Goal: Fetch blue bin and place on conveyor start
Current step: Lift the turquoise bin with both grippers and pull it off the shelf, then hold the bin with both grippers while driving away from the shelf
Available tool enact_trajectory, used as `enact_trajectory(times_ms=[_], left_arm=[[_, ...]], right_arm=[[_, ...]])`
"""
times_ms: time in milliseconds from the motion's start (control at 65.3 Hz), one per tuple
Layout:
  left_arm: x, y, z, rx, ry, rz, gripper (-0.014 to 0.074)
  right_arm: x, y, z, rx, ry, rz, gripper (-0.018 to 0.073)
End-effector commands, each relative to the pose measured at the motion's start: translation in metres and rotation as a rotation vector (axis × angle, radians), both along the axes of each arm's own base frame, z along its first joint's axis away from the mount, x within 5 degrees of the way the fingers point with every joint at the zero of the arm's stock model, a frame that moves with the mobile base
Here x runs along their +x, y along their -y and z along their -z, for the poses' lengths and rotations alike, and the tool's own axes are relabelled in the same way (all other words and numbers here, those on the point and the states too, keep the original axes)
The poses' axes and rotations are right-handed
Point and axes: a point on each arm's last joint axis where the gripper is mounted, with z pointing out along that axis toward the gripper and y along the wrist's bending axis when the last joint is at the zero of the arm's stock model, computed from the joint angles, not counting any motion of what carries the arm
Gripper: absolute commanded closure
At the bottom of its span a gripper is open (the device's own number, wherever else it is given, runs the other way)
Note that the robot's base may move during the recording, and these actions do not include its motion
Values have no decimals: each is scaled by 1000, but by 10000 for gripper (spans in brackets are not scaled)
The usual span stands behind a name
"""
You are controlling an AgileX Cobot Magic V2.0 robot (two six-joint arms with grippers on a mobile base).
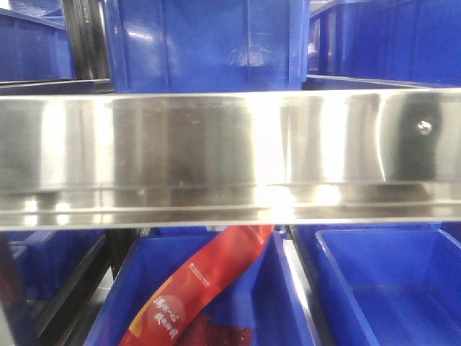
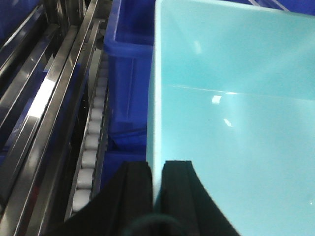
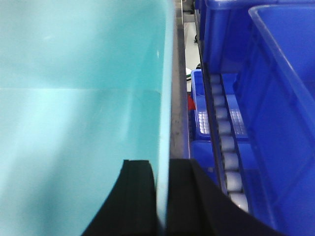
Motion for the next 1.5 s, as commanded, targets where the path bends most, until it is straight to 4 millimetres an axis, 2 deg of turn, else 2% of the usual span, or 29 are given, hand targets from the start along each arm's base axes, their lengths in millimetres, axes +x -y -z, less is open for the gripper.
enact_trajectory(times_ms=[0,1486], left_arm=[[-3,0,-9,-5,57,16,708],[-3,0,-9,-5,57,16,708]], right_arm=[[-3,3,-9,-9,59,-6,712],[-3,2,-9,-8,62,-7,712]])
